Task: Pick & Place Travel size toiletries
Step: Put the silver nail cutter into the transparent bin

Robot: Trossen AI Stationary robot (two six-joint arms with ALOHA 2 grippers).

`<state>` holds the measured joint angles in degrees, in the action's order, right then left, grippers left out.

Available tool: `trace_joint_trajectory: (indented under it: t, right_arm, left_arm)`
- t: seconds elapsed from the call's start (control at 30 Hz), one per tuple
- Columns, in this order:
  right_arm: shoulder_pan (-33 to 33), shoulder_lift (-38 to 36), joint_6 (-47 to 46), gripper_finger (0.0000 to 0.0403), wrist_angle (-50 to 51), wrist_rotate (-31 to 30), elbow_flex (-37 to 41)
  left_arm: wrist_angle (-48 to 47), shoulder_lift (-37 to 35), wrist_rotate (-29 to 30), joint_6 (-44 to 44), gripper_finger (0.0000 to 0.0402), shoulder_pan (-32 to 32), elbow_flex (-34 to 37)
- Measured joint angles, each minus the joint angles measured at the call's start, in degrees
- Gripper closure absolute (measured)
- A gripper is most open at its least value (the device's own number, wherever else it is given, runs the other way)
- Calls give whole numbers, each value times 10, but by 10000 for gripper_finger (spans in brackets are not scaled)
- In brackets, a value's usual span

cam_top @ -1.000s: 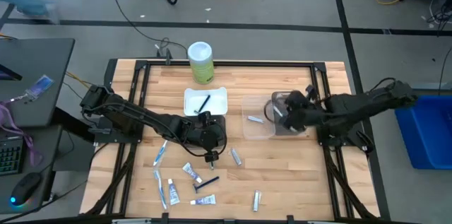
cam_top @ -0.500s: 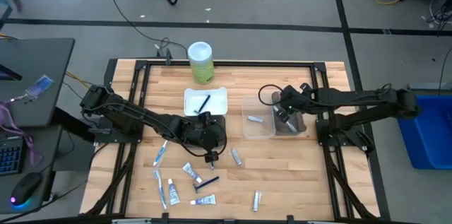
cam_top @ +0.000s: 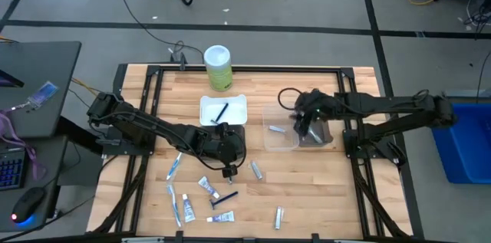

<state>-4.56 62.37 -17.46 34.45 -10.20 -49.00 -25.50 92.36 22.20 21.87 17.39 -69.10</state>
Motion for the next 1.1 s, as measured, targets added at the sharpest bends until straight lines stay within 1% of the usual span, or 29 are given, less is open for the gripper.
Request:
trace_joint_trajectory:
  t: [0.1, 0.17, 0.3, 0.43, 0.5, 0.57, 0.67, 0.87, 0.97, 1.1]
  right_arm:
    - [28, 13, 6, 222, -70, 91, 10]
    - [55, 28, 10, 223, -96, 123, 14]
    - [122, 67, 20, 235, -142, 129, 14]
    - [189, 122, 15, 251, -218, 140, 14]
    - [218, 153, 28, 256, -253, 153, 14]
    - [242, 181, 49, 258, -275, 152, 14]
    - [268, 223, 71, 252, -269, 134, 14]
    - [306, 307, 84, 221, -271, 149, 14]
    - [327, 334, 106, 213, -295, 150, 14]
    - [352, 355, 146, 212, -373, 159, 14]
  left_arm:
    - [0, 0, 0, 0, 319, 0, 0]
    - [0, 0, 0, 3, 319, 0, 0]
    - [0, 0, 0, 15, 319, 0, 0]
    - [0, 0, -4, 15, 319, 0, 0]
    - [0, 0, -4, 15, 319, 0, 0]
    - [0, 0, -4, 15, 319, 0, 0]
    - [0, 0, -4, 15, 319, 0, 0]
    - [-1, 0, -4, 16, 319, 0, 0]
    - [-1, 3, -4, 31, 319, 2, 0]
    - [-3, 13, -4, 41, 319, 7, 0]
